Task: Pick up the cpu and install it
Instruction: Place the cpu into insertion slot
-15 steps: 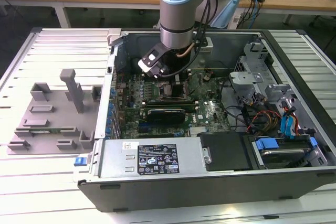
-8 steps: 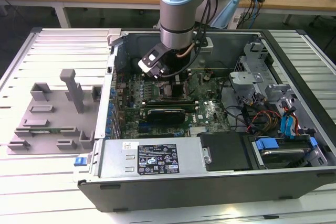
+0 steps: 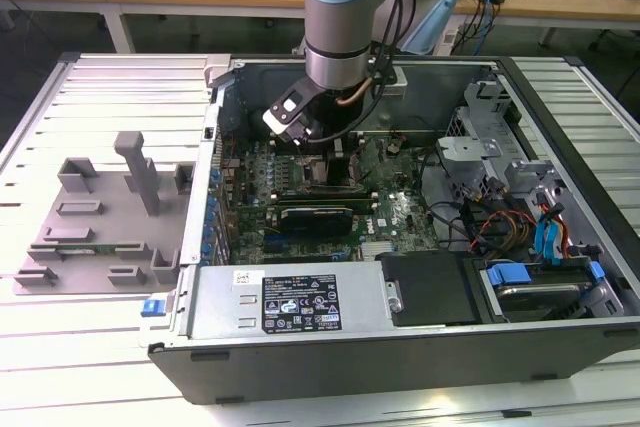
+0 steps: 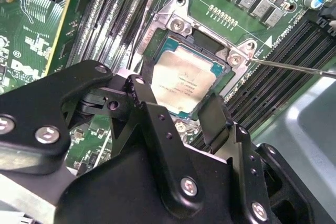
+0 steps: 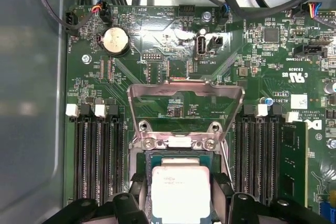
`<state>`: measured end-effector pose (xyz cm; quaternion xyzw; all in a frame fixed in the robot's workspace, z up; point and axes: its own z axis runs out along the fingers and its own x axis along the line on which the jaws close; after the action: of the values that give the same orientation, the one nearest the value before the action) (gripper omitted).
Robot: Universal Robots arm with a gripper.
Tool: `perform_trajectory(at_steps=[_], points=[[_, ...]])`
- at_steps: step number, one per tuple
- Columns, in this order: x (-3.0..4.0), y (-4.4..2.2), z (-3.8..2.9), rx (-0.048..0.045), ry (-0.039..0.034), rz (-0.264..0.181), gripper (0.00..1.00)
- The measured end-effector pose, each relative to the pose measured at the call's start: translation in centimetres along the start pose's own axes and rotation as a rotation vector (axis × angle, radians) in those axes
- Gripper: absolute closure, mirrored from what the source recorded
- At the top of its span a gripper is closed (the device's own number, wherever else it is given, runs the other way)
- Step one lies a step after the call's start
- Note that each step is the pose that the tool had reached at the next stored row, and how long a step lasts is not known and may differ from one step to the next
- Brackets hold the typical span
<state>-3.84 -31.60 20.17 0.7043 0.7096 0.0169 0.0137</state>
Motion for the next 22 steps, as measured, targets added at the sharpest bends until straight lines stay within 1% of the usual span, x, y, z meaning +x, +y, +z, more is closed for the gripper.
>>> perform_trajectory(at_steps=[2,8,16,17,18,22], points=[[0.0,0.0,-0.04,-0.0001,0.0001,0.0,0.39],[-0.01,-0.06,0.22,-0.0001,0.0,0.0,0.39],[-0.01,-0.06,0.26,0.0,-0.0001,0.0,0.39],[-0.01,-0.06,0.26,0.0002,-0.0007,0.0,0.4],[-0.01,-0.06,0.26,0.0001,-0.0005,0.0,0.46],[-0.01,-0.06,0.28,0.0,-0.0001,0.0,0.46]])
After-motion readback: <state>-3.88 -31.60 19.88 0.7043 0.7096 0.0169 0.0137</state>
